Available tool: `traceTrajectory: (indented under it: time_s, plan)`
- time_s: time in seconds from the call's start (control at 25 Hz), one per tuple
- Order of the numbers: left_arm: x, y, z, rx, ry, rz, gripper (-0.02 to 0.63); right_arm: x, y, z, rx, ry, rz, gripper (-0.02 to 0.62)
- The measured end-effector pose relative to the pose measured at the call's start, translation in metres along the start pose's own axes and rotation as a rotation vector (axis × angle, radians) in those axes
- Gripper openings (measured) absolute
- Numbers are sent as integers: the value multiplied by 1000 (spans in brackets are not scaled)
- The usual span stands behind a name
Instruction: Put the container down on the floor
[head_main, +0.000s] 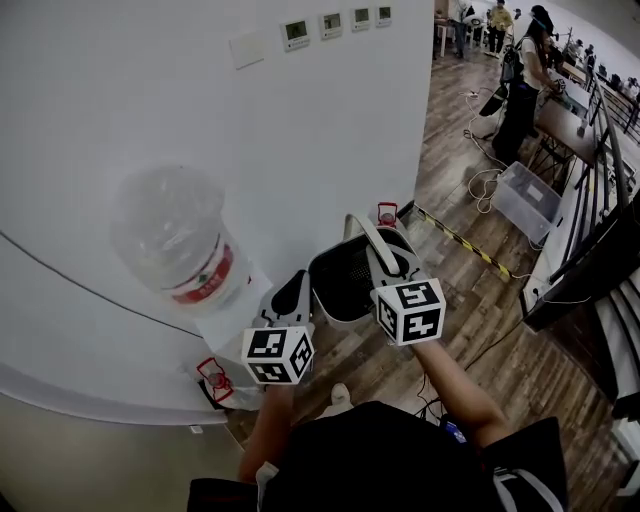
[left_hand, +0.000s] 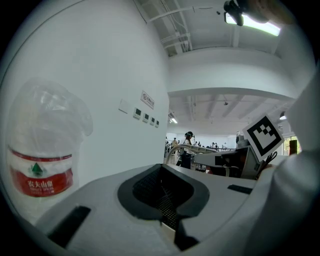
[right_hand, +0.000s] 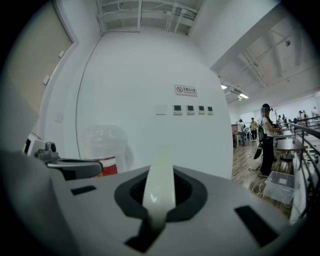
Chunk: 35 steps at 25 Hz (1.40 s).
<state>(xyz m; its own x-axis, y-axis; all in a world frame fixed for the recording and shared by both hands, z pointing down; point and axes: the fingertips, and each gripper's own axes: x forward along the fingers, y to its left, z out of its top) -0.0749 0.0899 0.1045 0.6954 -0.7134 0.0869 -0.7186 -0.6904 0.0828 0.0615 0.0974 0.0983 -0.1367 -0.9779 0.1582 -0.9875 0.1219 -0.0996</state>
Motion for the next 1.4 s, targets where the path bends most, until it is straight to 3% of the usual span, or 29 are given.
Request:
traceTrajectory:
  time_s: [0.92,1.4]
  plan:
    - [96,97,-4,-39,41,-147,18,132,5,7,39,36,-85,29]
    - [116,90,-10,-51,53,-200,18,138,-6,4,43,62,-104,29]
